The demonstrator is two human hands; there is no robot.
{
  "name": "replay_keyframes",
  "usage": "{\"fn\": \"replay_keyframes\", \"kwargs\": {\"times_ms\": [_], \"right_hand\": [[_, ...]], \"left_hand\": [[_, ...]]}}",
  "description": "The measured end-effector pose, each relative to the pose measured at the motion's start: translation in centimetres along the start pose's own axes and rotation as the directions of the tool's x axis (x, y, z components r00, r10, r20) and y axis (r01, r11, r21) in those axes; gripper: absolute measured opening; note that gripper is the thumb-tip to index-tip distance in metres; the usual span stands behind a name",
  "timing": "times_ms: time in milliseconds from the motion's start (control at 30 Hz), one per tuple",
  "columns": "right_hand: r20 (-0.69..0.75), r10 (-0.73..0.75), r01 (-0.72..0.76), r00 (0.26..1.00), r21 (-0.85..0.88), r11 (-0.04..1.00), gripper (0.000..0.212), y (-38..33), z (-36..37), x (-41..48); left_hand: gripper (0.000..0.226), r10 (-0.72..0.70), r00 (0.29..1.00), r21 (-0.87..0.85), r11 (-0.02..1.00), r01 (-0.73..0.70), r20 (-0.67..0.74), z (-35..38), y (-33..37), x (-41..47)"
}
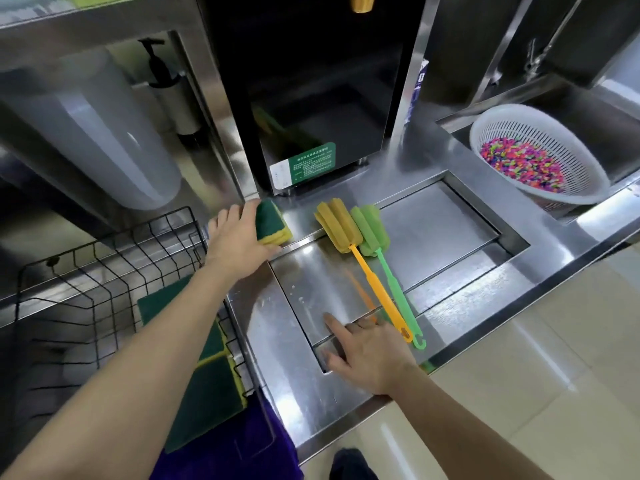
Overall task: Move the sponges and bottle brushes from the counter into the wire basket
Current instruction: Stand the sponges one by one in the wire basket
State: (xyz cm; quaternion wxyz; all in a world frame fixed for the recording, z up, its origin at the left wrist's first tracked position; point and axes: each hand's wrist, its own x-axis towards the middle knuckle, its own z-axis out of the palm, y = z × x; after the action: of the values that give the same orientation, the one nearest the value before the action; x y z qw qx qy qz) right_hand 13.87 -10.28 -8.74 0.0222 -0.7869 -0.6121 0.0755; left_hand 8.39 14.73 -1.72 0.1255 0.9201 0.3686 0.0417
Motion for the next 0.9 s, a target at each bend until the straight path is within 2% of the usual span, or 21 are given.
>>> {"fn": "replay_keyframes", "kwargs": {"times_ms": [200, 367, 433, 533, 633, 700, 800, 900], "right_hand": [[-0.030, 0.004, -0.003, 1.000, 0.023, 1.000, 0.077, -0.1, -0.9, -0.1], [-0.028, 0.051, -0.051, 0.998, -0.014, 0.999, 0.058, 0.0, -0.7, 0.2], [-0.019, 0.063, -0.062, 0.998, 0.012, 0.998, 0.059, -0.3, -0.8, 0.1], [-0.101, 0.014, -0.009, 0.995, 0.051, 0.999, 0.070, -0.2, -1.0, 0.0], [-0.047, 0.053, -0.054, 0.998, -0.014, 0.998, 0.062, -0.4, -1.6, 0.1], [-0.079, 0.058, -0.059, 0.995, -0.014, 0.998, 0.062, -0.5, -1.2, 0.0], [-0.132, 0.019, -0.011, 0.991, 0.059, 0.998, 0.070, -0.3, -1.0, -0.2], [-0.120, 0.015, -0.009, 0.993, 0.051, 0.999, 0.069, -0.2, -0.8, -0.1]], "left_hand": [[0.084, -0.116, 0.977, -0.184, 0.979, 0.083, -0.180, -2.8, -1.5, -2.8], [0.084, -0.294, 0.910, -0.388, 0.906, 0.168, -0.292, -6.0, -5.5, -5.4], [0.085, -0.349, 0.888, -0.446, 0.874, 0.193, -0.300, -7.0, -7.3, -6.4], [0.082, -0.369, 0.901, -0.379, 0.886, 0.266, -0.230, -7.4, -9.4, -7.6], [0.079, -0.418, 0.896, -0.337, 0.874, 0.351, -0.149, -6.6, -10.4, -8.1], [0.078, -0.457, 0.883, -0.311, 0.859, 0.407, -0.106, -5.8, -10.6, -8.0], [0.079, -0.471, 0.879, -0.240, 0.864, 0.442, -0.079, -4.8, -10.8, -7.2], [0.078, -0.468, 0.884, -0.177, 0.871, 0.458, -0.017, -4.3, -11.5, -6.1]]}}
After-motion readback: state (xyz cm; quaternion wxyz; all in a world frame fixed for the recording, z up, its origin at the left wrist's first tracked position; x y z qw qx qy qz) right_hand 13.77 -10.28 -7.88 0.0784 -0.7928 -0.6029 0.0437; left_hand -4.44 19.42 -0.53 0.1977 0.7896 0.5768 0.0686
